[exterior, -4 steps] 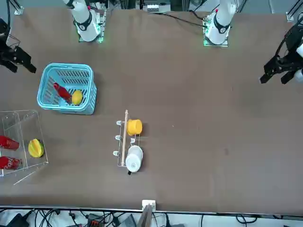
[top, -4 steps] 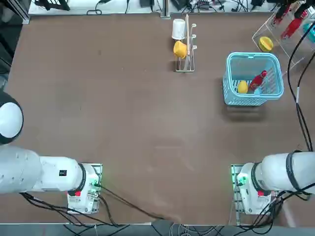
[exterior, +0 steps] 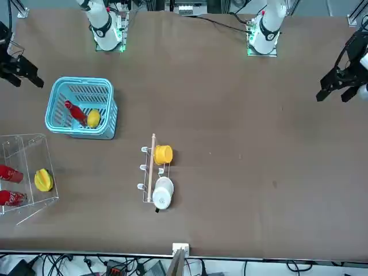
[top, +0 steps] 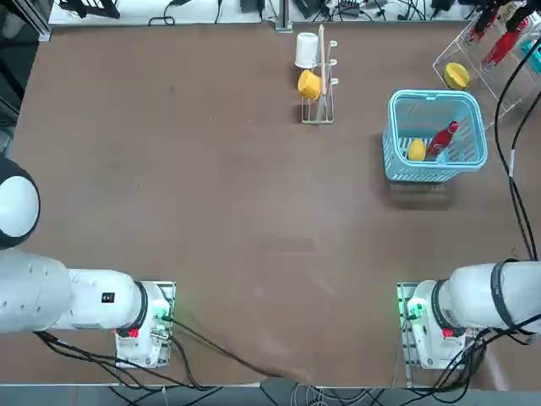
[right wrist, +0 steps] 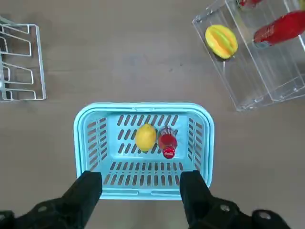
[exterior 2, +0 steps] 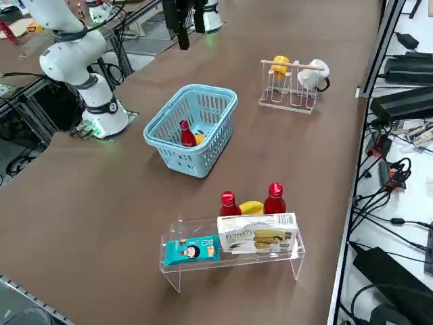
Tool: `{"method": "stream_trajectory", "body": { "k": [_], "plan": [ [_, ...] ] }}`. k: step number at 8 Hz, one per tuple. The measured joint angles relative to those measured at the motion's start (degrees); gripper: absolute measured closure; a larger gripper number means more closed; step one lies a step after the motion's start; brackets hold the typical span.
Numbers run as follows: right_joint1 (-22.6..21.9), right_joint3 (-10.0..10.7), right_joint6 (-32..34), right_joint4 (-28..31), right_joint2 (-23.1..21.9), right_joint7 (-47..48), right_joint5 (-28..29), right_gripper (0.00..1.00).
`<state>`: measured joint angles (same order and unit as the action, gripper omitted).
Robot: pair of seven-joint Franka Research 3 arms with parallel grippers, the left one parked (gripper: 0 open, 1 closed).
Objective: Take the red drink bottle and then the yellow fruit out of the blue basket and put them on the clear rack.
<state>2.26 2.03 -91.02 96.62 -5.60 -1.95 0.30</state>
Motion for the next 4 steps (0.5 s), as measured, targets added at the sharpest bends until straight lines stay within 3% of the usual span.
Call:
{"method": "stream_trajectory", "body": {
  "k": [4],
  "plan": [
    [0.5,0.4,0.6,0.9,1.4,-2.8,-0.1,0.0]
  ]
}}
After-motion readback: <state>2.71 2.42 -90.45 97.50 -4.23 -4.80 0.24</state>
